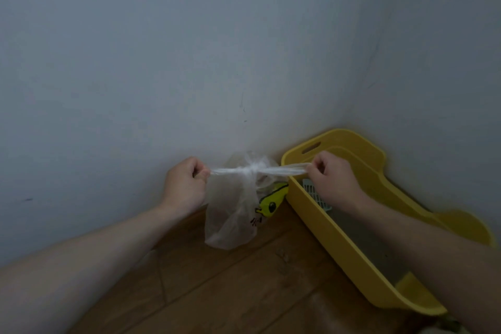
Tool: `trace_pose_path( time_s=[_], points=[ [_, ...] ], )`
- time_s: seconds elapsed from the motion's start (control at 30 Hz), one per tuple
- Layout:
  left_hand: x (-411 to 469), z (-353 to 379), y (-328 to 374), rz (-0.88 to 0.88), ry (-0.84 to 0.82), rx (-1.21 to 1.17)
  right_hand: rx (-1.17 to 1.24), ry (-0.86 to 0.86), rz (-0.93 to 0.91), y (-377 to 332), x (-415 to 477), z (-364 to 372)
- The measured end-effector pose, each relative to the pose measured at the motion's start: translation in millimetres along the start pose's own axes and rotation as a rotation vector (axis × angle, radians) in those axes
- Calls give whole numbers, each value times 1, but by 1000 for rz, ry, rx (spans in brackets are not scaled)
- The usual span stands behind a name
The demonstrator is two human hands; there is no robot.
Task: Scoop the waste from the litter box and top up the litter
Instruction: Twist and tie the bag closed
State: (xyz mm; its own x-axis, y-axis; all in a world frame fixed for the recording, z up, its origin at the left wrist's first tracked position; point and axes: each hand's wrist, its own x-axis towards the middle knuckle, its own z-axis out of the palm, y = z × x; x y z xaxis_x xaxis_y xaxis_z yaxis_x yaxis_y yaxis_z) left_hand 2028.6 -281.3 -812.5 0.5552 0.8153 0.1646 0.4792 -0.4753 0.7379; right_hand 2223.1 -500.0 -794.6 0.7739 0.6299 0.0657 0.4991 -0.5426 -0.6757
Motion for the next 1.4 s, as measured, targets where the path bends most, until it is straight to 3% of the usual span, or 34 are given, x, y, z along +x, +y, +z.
trace_pose_path(
  time_s=[0.27,0.43,0.57,0.8,0.97,1.07,1.2,1.3,1.4],
  points=[
    [-1,-4,-3,-38,-38,-16,62,-20,69,0,0,-5],
    [-10,0,5,-121,-123,-193,691,-52,296,-3,-4,0],
    [-15,4,20,-205,-165,-397,957,-129,289,-14,-5,0],
    [-12,5,35,-281,-218,-673,1023,-226,205,-10,-4,-2],
    [-12,9,37,-259,-180,-667,1027,-278,197,-6,-10,0],
    [-9,9,34,-328,-224,-749,922,-279,167,-8,-15,-3],
    [-10,8,40,-449,-436,-1118,250,-355,-109,-14,-21,-8],
    [-12,13,46,-439,-453,-1148,-190,-380,-275,-23,-26,-2],
    [-10,13,47,-431,-427,-1129,-391,-339,-381,-25,-29,8]
  ],
)
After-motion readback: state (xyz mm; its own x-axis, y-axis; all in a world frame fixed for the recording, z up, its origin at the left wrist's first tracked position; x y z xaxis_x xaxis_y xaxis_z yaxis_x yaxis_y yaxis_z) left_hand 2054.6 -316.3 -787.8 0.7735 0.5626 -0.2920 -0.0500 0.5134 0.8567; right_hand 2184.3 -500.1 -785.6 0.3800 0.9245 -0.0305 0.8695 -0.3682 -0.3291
